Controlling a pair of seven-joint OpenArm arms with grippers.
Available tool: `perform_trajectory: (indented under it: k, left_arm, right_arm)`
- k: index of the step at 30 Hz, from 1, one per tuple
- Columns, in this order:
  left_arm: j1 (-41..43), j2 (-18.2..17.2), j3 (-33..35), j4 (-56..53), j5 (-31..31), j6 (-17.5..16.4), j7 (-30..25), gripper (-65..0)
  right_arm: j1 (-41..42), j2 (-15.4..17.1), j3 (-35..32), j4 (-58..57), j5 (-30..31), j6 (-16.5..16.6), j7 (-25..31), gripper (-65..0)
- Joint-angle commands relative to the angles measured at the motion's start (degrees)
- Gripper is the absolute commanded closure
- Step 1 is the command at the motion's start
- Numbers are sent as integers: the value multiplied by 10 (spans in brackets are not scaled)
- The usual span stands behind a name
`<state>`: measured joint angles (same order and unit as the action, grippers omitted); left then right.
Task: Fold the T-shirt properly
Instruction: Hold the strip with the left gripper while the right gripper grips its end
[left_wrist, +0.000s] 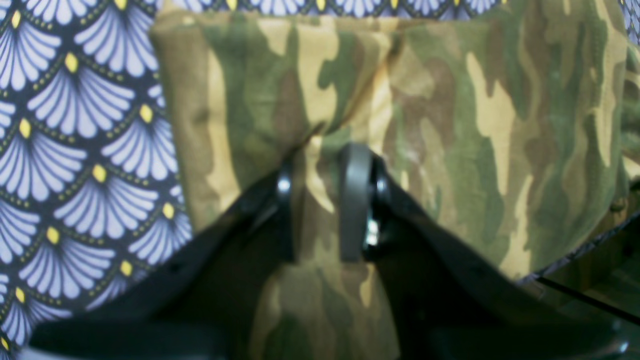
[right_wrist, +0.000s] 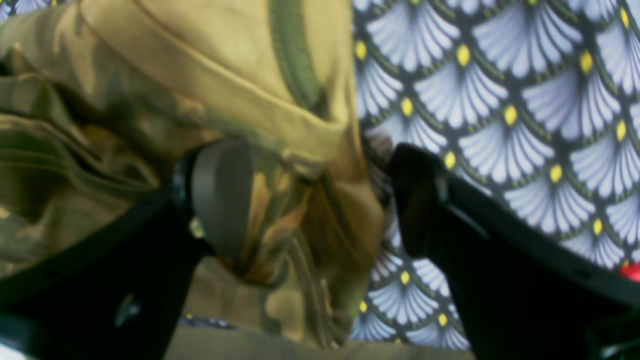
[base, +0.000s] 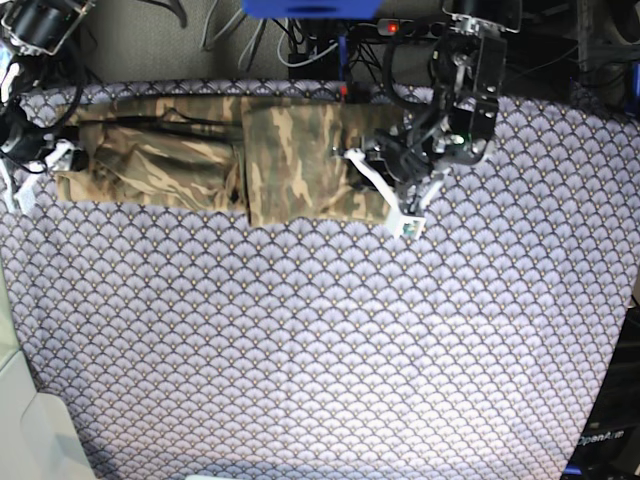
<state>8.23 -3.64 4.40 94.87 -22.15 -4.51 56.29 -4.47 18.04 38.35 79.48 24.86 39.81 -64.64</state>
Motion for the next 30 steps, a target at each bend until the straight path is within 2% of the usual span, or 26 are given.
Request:
perform_trajectory:
  k: [1,9,12,14,18,23,27,30]
  left_arm:
    - [-5,2,-1,9,-3,-2,-2,-121]
    - [-5,2,-2,9,-3,-2,-4,-121]
    - [-5,2,-2,9,-3,-2,-3,-121]
    - [-5,2,-2,9,-3,-2,-4,-121]
    - [-5,2,-2,9,-3,-2,-4,-121]
    - [-4,2,-2,9,-3,-2,-4,-121]
    - [-4,2,-2,9,-3,-2,-4,-121]
    - [-4,2,-2,9,-3,-2,-4,-121]
  right_arm:
    - [0,0,-2,5,12,2,-8,-444]
    - [0,-9,-6,6,15,2,-11,-440]
    - [5,-9,-5,6,16,2,-28,-440]
    - [4,-7,-5,6,40,2,-34,-443]
    - [0,13,-6,2,106,2,-37,-444]
    - [0,30,-6,2,138,2,-64,-444]
    - [-1,45,-7,3,167,2,-66,-444]
    - [-1,56,-7,3,170,2,-85,-444]
